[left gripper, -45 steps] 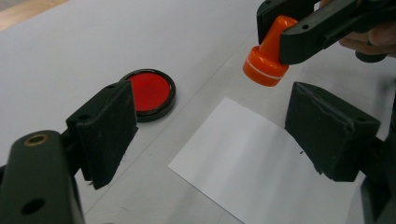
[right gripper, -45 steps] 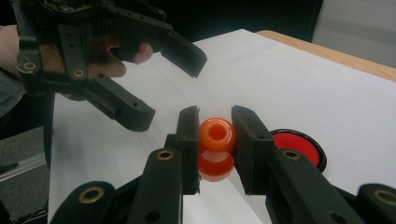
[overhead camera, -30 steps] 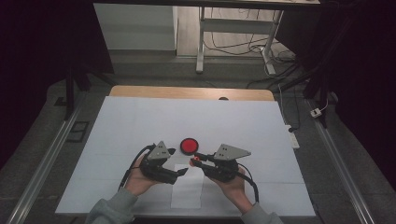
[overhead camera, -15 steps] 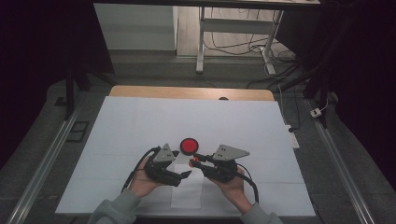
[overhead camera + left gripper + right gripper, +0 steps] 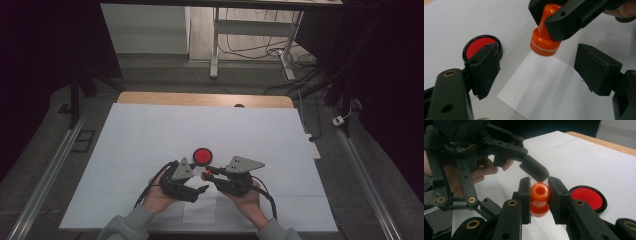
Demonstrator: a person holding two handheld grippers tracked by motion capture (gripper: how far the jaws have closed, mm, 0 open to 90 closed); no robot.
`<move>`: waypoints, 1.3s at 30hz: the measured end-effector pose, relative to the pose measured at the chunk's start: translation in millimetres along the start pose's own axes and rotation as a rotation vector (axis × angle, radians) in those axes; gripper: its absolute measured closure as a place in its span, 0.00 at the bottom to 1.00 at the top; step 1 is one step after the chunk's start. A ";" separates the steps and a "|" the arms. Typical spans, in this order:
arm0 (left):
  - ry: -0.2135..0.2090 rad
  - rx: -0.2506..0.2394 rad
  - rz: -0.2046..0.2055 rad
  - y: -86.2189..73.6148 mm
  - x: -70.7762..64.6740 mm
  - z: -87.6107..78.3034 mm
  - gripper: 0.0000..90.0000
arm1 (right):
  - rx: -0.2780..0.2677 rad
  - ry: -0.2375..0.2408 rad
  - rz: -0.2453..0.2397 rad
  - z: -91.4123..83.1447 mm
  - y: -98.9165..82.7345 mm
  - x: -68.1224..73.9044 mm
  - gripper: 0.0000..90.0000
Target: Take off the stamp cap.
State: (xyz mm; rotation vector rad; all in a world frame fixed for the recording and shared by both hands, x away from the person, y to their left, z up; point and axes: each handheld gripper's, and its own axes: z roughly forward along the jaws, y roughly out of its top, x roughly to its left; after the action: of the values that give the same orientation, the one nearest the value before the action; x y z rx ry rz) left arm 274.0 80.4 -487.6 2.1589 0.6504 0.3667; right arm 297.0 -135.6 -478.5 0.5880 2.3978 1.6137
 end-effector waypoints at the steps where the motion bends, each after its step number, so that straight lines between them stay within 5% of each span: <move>1: 0.003 0.002 0.002 0.2 -0.6 0.6 0.24 | -0.002 -0.001 0.001 -0.1 0.0 -0.2 0.80; 39: 0.039 0.020 0.090 1.3 -9.4 10.1 0.60 | 0.002 0.004 0.003 1.8 -1.2 0.5 0.80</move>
State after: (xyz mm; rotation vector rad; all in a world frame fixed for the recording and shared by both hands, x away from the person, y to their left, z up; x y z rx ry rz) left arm 271.3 67.9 -493.0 2.2097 0.5818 0.4537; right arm 296.9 -134.2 -480.2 0.5892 2.4025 1.6157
